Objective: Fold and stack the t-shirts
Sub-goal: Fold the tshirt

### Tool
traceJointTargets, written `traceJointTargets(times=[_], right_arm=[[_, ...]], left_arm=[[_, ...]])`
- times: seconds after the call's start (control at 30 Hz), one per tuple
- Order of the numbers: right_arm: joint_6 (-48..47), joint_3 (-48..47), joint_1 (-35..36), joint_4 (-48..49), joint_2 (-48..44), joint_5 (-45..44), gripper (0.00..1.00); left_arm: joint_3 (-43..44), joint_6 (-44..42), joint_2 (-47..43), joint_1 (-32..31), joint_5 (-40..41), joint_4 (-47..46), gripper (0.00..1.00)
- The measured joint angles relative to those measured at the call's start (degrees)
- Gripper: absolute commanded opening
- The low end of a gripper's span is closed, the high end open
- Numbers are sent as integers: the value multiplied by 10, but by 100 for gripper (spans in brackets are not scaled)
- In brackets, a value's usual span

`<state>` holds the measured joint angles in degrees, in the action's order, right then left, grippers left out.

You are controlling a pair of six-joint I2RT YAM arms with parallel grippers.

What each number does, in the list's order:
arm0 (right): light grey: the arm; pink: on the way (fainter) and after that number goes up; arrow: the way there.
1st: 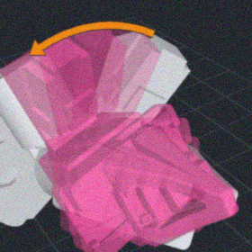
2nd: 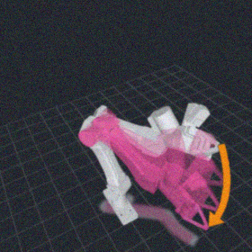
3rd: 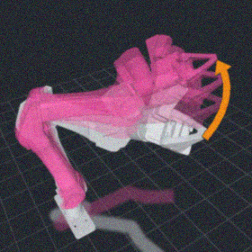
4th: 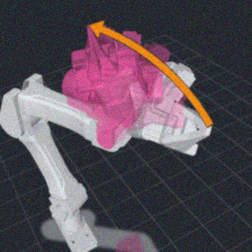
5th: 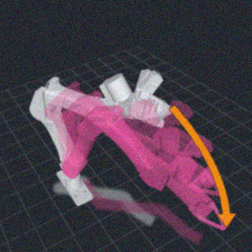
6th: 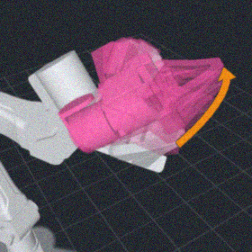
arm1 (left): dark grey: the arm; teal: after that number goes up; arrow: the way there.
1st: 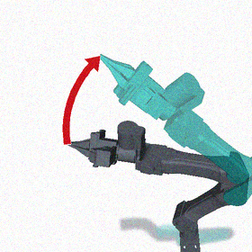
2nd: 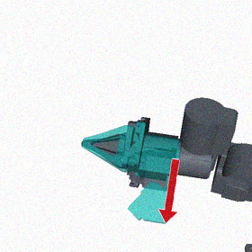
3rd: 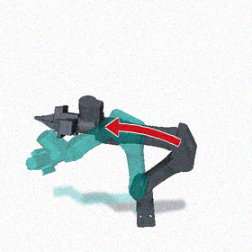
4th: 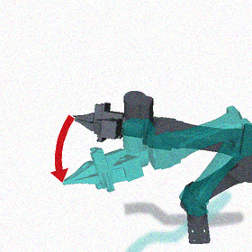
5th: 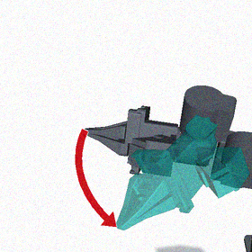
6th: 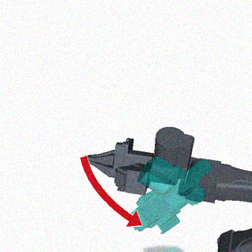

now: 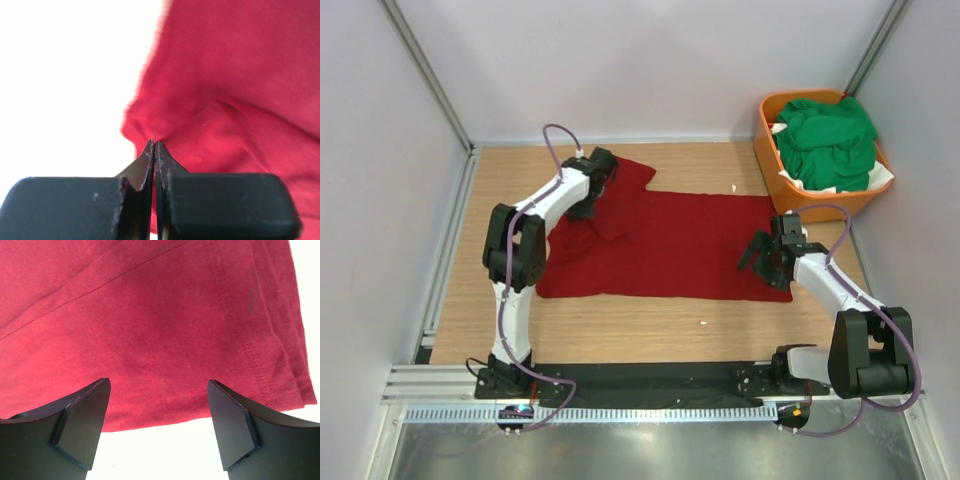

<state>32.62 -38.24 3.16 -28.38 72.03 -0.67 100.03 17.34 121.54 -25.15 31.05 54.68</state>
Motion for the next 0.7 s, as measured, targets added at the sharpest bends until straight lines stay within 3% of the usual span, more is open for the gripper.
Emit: traceJointTargets(times=[0.23, 0.7], right_arm=[[-3, 0, 0, 1, 0, 13, 84], [-6, 0, 0, 2, 2, 15, 84]], left_arm=[[27, -13, 16, 49, 16, 15, 0], [142, -27, 90, 57, 24, 43, 0]])
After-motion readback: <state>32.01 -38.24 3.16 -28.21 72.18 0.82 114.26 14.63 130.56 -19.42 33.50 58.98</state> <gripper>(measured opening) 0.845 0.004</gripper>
